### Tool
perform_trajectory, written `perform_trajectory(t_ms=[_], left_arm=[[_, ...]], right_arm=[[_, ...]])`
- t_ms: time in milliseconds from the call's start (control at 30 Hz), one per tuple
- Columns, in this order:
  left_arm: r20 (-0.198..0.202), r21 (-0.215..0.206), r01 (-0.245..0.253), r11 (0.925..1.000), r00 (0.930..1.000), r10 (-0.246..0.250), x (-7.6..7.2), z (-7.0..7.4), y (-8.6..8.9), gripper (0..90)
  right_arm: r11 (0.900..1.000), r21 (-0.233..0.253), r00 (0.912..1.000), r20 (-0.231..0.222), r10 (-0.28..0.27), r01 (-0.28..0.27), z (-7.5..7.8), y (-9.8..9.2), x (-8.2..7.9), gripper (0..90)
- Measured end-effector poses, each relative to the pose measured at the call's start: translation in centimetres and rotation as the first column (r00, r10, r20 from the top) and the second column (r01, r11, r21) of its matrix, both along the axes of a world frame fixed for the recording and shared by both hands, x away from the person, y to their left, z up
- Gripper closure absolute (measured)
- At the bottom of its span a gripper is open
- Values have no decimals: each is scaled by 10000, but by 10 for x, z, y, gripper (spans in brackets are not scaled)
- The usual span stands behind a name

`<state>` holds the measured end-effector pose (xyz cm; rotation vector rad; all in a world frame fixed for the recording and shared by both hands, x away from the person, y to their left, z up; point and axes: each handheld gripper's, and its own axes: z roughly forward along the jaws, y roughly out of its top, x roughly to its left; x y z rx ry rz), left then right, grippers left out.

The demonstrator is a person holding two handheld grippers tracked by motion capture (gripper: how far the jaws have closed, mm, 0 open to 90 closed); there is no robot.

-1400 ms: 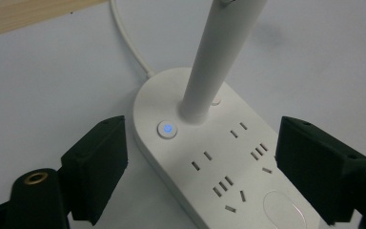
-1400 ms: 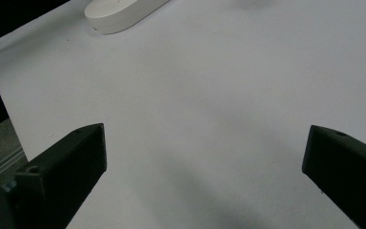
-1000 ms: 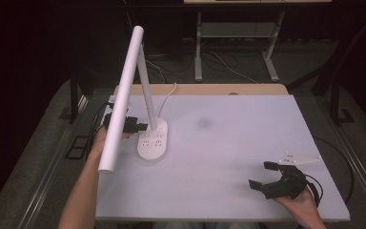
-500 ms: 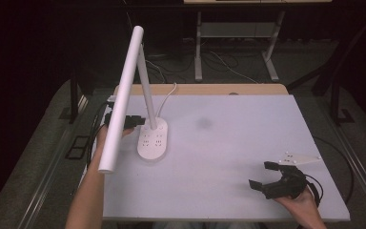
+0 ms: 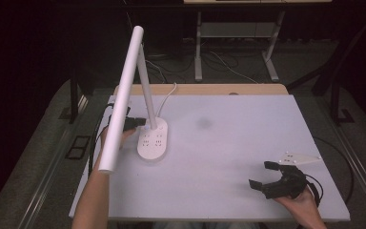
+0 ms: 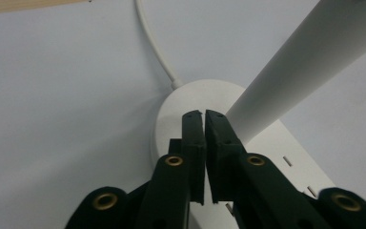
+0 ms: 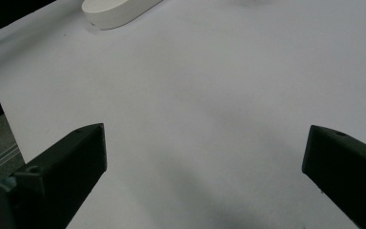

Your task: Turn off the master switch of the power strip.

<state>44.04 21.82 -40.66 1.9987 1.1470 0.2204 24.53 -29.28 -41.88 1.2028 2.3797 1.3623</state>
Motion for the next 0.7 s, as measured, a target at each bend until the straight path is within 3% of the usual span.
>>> perform_trajectory(t_ms=[333,700], left_arm=[[-109,266,133,9996,9999,-130,1,-5,-3,898],[-354,126,-10,9999,9994,14,3,-11,-6,899]], right_arm=[[10000,-28,10000,39,13,-13,0,1,0,4],[10000,-33,10000,42,23,-23,0,0,0,4]])
